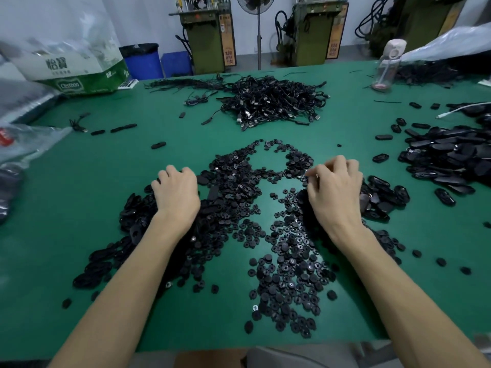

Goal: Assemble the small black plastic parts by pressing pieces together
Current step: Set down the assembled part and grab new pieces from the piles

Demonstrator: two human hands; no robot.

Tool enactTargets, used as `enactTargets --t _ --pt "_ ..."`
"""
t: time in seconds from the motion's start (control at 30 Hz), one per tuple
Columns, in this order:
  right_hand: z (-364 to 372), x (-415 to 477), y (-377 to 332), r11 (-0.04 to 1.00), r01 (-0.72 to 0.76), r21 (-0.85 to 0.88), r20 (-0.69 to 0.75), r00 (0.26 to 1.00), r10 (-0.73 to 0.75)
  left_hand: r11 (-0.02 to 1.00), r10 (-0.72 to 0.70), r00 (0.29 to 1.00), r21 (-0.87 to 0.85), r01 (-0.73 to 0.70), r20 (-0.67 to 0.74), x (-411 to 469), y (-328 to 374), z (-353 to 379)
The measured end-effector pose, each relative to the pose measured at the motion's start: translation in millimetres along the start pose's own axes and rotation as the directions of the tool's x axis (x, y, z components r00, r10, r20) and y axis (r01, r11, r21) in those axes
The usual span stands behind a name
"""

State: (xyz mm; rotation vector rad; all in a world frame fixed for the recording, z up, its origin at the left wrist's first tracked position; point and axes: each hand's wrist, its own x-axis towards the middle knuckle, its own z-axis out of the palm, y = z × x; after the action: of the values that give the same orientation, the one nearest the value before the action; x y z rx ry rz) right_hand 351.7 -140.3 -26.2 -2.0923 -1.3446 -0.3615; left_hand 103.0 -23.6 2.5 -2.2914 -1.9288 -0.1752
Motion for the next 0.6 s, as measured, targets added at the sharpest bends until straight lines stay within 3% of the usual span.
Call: enactTargets --t 0.1,0.27,0.43,0.5,0.6 --pt "2 -2 -6 0.987 0.141 0.081 0.021 0.99 -0.143 0.998 0.029 0.998 -0.059 -0.033 -0.058 -1 -13 9" --pt "6 -8 -19 0.935 0.349 0.059 0.108 0.929 -0.354 0.967 0.018 0.989 -0.248 -0.053 -0.143 -9 -17 13" --pt "11 -8 -25 0.892 0.451 0.024 0.203 0.872 -0.446 0.797 0.073 0.95 -0.555 -0.239 -0.305 -36 9 1" --pt "11 -7 -25 0.893 0.45 0.009 0.224 0.869 -0.44 0.673 0.108 0.945 -0.676 -0.298 -0.309 -48 30 -7" --pt "10 -5 -29 0.899 0.436 -0.032 0.272 0.87 -0.412 0.287 0.176 0.975 -0.94 -0.183 -0.135 -63 63 -11"
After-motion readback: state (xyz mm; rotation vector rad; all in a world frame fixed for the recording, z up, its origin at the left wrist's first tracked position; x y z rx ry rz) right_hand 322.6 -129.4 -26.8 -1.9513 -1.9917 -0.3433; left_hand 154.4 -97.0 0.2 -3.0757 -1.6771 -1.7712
